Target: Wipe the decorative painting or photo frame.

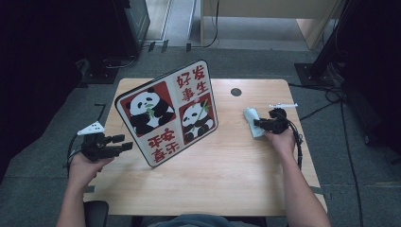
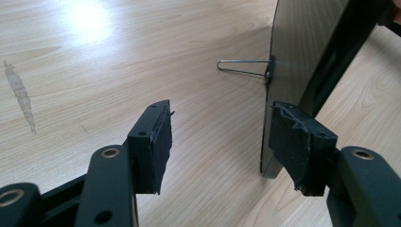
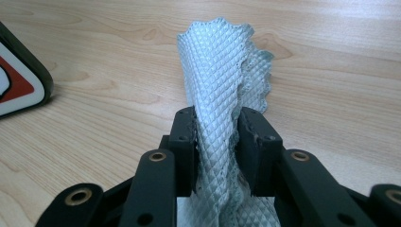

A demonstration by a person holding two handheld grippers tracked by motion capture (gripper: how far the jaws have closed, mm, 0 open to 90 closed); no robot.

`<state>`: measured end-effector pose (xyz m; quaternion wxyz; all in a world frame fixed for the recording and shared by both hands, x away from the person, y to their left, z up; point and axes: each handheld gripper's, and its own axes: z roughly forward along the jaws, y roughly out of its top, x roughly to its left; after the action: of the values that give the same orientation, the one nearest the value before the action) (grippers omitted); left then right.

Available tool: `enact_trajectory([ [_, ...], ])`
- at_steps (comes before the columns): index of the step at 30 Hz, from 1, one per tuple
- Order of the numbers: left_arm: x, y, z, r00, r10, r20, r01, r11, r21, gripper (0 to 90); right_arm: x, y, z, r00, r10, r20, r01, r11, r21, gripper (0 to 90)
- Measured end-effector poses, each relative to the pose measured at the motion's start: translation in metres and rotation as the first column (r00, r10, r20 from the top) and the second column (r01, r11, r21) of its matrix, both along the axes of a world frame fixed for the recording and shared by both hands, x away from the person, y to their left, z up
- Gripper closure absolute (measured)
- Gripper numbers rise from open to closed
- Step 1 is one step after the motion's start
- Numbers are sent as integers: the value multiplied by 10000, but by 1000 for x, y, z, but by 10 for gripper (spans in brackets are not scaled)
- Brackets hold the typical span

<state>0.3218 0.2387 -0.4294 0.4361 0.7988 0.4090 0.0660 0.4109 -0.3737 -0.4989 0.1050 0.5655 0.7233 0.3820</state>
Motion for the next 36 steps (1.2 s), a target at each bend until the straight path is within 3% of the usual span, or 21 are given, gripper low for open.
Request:
enact_trajectory([
  [9, 3, 1, -2, 10000, 67, -63, -67, 10000, -21, 389, -1, 2, 5, 9992, -115, 384, 115, 9999, 7, 506],
  [18, 9, 1, -4, 9996, 270, 15, -270, 9996, -55, 385, -14, 4, 22, 9964, -41, 848, 32, 9999, 117, 471],
  [22, 13, -1, -6, 9996, 278, -30, -278, 9996, 36, 385, -22, 5, 28, 9941, 73, 1081, -66, 10000, -70, 464],
  [31, 20, -3, -12, 9986, 518, 114, -518, 9986, 66, 384, -46, 4, 33, 9881, 461, 1464, -431, 9988, -236, 439],
  [36, 24, -4, -16, 9979, 621, 208, -627, 9976, 287, 382, -60, 4, 33, 9864, 662, 1502, -643, 9978, -176, 430],
])
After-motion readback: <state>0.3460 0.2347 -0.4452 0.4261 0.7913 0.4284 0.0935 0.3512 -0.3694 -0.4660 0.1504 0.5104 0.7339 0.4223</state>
